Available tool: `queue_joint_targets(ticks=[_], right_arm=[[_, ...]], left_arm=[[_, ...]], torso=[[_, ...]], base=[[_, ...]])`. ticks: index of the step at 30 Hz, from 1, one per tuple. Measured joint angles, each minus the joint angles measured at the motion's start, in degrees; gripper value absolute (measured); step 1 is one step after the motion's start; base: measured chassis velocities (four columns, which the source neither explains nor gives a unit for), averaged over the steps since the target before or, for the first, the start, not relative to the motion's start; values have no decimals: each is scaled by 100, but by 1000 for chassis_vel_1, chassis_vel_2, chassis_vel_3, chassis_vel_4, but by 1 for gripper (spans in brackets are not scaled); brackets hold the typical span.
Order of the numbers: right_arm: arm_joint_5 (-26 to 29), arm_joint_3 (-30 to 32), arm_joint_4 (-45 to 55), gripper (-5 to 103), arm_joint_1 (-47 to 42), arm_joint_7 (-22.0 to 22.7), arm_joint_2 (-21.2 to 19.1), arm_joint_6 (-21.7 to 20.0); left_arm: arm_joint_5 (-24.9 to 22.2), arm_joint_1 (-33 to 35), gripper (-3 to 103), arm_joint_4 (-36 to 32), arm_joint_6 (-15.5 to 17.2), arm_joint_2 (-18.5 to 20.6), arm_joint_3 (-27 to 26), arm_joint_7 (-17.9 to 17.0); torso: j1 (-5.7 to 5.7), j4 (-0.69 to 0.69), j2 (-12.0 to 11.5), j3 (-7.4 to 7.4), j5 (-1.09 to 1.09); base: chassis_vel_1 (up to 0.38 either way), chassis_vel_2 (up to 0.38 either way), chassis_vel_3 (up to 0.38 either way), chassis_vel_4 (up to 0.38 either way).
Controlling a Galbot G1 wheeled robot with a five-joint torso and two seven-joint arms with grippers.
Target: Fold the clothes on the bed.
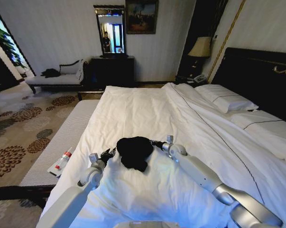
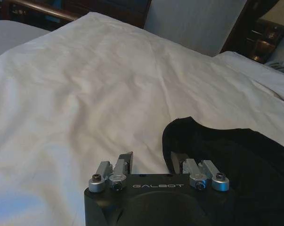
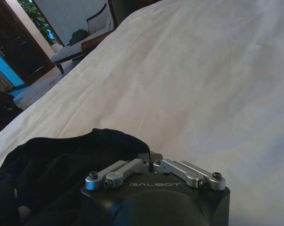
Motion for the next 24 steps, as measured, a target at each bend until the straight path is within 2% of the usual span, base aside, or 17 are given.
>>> queue_joint_targets(ticks=[3, 6, 7, 13, 15, 21, 24], right_arm=[[-12, 0, -1, 0, -6, 0, 6, 0], [-45, 0, 0, 0, -31, -7, 7, 3], [-57, 1, -1, 0, -41, -14, 10, 6], [-99, 20, -21, 0, -63, -55, 40, 16], [-119, 33, -47, 0, -70, -71, 76, 21], [-146, 47, -55, 0, -90, -81, 113, 30], [-162, 69, -57, 0, -99, -82, 114, 33]], left_arm=[[55, -76, 48, 109, -27, -68, 77, 24], [96, -116, 45, 172, -47, -122, 124, 45], [106, -133, 41, 191, -53, -137, 135, 50], [107, -221, 35, 237, -62, -127, 213, 111], [106, -290, 41, 308, -62, -119, 270, 131], [103, -421, 45, 461, -64, -183, 328, 151], [105, -469, 43, 507, -64, -216, 343, 154]], torso=[[0, 1, 0, 0, 0], [0, 0, 0, 0, -1], [0, -1, 0, 0, -1], [0, 0, 0, 0, 0], [0, 0, 0, 0, 0], [0, 0, 0, 0, 0], [0, 0, 0, 0, 0]], base=[[0, 0, 0, 0], [0, 0, 0, 0], [0, 0, 0, 0], [0, 0, 0, 0], [0, 0, 0, 0], [0, 0, 0, 0], [0, 0, 0, 0]])
